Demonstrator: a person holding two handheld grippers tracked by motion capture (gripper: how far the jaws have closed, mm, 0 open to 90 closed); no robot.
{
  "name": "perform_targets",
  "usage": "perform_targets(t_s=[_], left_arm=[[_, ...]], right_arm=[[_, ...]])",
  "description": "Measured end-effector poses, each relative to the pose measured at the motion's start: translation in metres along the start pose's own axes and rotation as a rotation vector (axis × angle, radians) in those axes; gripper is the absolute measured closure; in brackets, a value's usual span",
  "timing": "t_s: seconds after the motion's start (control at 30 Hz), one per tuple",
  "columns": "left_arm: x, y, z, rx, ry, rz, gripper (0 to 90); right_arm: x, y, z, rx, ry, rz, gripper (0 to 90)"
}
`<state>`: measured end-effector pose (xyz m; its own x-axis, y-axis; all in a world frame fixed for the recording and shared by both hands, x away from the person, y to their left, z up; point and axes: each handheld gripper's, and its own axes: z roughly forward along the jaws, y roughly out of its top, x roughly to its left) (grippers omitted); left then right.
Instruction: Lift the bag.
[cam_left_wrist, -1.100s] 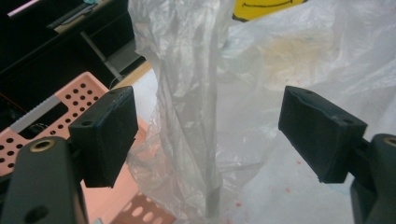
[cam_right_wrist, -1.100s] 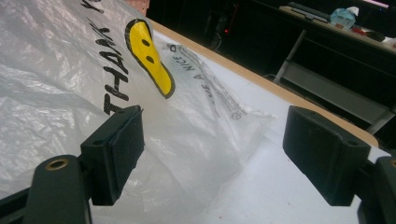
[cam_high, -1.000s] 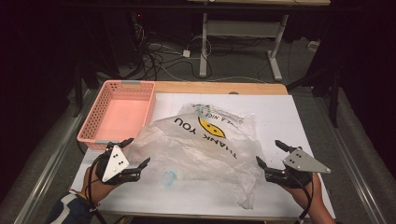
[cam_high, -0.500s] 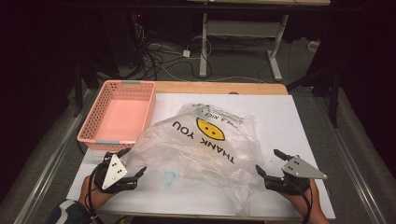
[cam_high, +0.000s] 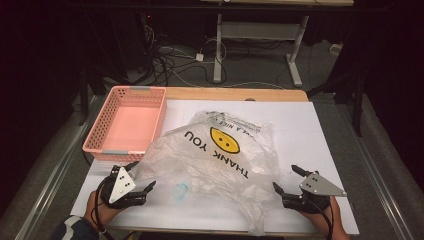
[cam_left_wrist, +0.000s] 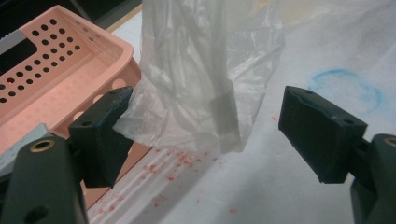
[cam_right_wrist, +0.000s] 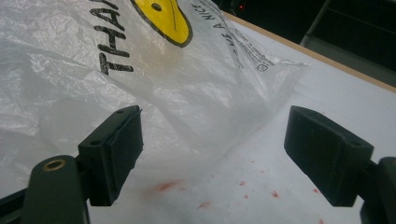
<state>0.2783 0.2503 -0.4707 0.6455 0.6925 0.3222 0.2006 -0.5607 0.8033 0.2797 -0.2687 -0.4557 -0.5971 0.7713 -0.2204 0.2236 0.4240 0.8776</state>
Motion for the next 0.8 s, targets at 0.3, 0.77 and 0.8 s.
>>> perform_targets(t_s=[0.3,0.77,0.8], left_arm=[[0.0016,-0.0003,-0.0034,-0.012,0.004,-0.003,19.4],[0.0036,-0.0001,-0.0002,-0.002,-0.001,-0.001,19.4],[0.0038,-0.0002,0.0001,-0.001,-0.002,-0.002,19.4]], right_arm=[[0.004,0.0028,0.0001,-0.001,0.001,-0.018,20.2],[0.0028,0.0014,0.0011,0.006,0.001,-0.01,20.2],[0.0026,0.0014,0.0014,0.006,0.0,-0.014,20.2]])
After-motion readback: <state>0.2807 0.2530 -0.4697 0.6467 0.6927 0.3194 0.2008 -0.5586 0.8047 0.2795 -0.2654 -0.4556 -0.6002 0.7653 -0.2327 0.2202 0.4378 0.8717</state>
